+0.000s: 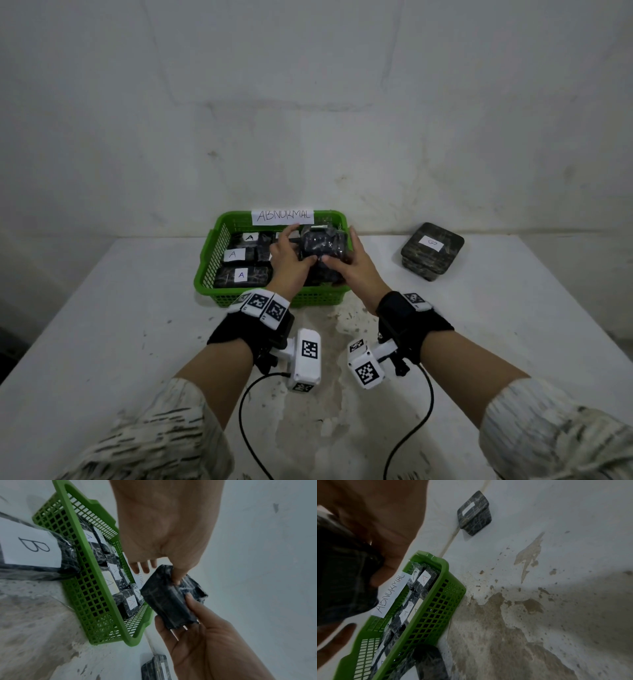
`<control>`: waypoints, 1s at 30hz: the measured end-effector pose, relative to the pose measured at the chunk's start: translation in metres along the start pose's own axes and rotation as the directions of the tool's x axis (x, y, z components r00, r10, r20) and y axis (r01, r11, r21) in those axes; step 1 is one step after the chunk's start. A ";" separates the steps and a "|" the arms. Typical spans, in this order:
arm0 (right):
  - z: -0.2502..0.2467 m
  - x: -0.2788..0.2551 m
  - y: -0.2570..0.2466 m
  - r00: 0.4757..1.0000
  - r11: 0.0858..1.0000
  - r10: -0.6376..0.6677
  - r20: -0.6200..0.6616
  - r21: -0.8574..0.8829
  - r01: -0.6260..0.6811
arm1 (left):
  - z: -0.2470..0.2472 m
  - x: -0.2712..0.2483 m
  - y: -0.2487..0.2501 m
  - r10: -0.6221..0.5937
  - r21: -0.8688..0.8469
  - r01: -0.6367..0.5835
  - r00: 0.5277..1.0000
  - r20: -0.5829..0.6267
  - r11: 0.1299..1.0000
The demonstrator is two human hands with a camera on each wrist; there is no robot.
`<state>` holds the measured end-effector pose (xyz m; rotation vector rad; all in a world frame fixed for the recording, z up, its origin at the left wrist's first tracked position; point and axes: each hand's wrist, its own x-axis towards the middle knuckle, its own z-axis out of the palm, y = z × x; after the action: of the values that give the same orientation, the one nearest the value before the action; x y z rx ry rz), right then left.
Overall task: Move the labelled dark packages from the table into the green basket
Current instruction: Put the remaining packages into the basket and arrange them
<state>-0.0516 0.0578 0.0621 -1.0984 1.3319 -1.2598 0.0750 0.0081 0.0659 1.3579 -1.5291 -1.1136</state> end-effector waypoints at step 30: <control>0.009 0.007 -0.002 0.993 0.996 0.062 -0.100 0.075 -0.055 | -0.003 -0.009 0.003 -0.029 -0.356 0.110 0.974 0.224 0.928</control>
<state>-0.0434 0.0500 0.0637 -0.9484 1.3739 -1.3254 0.0781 0.0167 0.0699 1.0676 -1.3386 -1.5476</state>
